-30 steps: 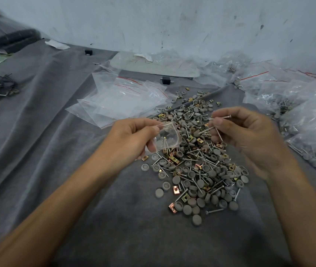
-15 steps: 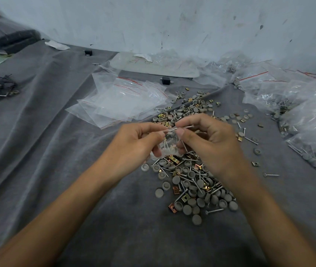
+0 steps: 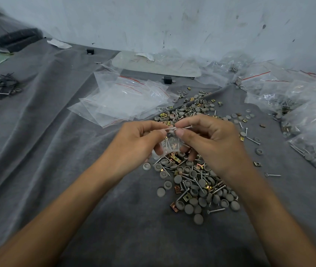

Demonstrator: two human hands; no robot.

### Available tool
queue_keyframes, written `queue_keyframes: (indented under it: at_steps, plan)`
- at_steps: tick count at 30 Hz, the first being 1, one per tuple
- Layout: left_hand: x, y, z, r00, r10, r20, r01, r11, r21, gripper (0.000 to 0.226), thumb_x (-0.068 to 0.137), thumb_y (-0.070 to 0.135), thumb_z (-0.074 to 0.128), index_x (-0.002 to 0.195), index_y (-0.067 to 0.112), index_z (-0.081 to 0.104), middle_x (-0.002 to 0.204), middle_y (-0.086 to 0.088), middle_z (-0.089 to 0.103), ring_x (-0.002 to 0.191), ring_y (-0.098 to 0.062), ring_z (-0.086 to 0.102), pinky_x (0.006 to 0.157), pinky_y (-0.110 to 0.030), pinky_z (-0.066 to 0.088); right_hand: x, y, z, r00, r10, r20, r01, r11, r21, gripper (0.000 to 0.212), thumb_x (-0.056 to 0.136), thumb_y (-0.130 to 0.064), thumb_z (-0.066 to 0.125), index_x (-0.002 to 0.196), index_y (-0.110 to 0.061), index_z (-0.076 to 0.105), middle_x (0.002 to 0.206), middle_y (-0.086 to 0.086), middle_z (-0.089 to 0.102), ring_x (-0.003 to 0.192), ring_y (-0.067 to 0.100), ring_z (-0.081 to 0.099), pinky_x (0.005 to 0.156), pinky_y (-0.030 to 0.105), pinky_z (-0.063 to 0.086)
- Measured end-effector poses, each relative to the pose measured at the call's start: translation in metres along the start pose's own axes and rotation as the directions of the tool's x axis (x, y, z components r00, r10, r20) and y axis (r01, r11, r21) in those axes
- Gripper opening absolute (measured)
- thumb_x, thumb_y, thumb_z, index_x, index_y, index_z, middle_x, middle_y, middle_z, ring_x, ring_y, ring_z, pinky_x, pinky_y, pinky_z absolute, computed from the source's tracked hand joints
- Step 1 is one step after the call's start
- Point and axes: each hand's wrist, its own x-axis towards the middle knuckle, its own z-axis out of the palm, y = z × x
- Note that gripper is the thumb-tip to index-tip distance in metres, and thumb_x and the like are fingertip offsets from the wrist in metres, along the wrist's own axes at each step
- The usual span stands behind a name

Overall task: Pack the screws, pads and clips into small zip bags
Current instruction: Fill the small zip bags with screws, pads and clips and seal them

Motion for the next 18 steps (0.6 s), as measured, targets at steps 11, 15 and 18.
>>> queue_keyframes:
  at_steps: [11,15,18]
  plan:
    - [0.001,-0.002,-0.001,1.000,-0.003,0.003,0.003,1.000,-0.009,0.019,0.101,0.021,0.058,0.102,0.028,0.075,0.063,-0.002,0.069,0.049,-0.006,0.052,0.046,-0.017,0.043,-0.002,-0.005,-0.003,0.999,0.022,0.047,-0.018,0.996,-0.090,0.018,0.089,-0.013,0.076,0.103,-0.026,0.076,0.083,0.002,0.075,0.061,0.009,0.064,0.049,0.023,0.054]
    - [0.002,-0.002,-0.003,1.000,-0.005,-0.012,0.004,0.999,-0.044,0.019,0.101,0.017,0.058,0.103,0.024,0.075,0.062,-0.002,0.068,0.046,-0.007,0.049,0.045,-0.016,0.042,0.001,-0.003,-0.007,0.997,0.051,0.062,-0.050,0.999,-0.016,0.027,0.088,-0.004,0.076,0.107,-0.023,0.072,0.094,-0.003,0.078,0.076,0.019,0.073,0.059,0.024,0.058]
    - [0.002,-0.002,-0.003,1.000,-0.005,-0.018,0.004,0.998,-0.060,0.018,0.100,0.016,0.058,0.103,0.023,0.075,0.061,-0.002,0.067,0.045,-0.007,0.048,0.045,-0.015,0.041,0.002,-0.001,-0.011,0.999,0.009,0.045,-0.012,0.998,0.056,0.024,0.089,-0.002,0.074,0.104,-0.020,0.072,0.094,0.003,0.078,0.083,0.023,0.076,0.072,0.030,0.062]
